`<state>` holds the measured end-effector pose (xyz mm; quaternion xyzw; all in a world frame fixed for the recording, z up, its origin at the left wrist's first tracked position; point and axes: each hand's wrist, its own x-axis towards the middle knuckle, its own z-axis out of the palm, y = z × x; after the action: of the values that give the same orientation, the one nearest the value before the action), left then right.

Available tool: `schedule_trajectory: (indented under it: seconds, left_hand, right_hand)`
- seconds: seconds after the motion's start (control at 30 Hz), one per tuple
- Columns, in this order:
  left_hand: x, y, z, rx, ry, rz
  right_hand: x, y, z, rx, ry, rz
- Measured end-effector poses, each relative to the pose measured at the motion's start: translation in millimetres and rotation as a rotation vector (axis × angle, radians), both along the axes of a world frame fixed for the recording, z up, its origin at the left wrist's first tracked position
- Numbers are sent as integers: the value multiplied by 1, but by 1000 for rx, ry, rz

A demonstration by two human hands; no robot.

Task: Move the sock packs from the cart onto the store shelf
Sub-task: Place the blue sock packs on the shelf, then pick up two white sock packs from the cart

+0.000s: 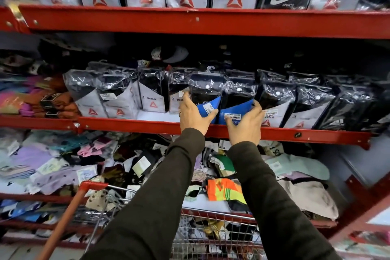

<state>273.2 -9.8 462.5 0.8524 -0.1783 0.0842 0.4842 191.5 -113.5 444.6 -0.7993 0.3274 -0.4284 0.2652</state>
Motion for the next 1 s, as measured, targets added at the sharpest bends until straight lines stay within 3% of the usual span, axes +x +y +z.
schedule_trajectory:
  seconds: [0.2, 0.33, 0.43, 0.6, 0.87, 1.0]
  left_hand:
    - [-20, 24, -18, -120, -13, -38]
    - [-54, 53, -58, -219, -108, -39]
    - [-80, 78, -107, -164, -96, -79]
    - [-115, 122, -202, 55, 100, -74]
    - [-171, 184, -358, 280, 742, 60]
    - [-185, 195, -413, 540, 920, 50]
  right_hand:
    - [-27, 11, -14, 74, -10, 72]
    - [-55, 33, -42, 52, -86, 91]
    - [-77, 54, -85, 83, -19, 187]
    - [-109, 86, -178, 214, 322, 289]
    - [-176, 127, -338, 427, 1070, 363]
    - [-191, 142, -399, 444, 1368, 406]
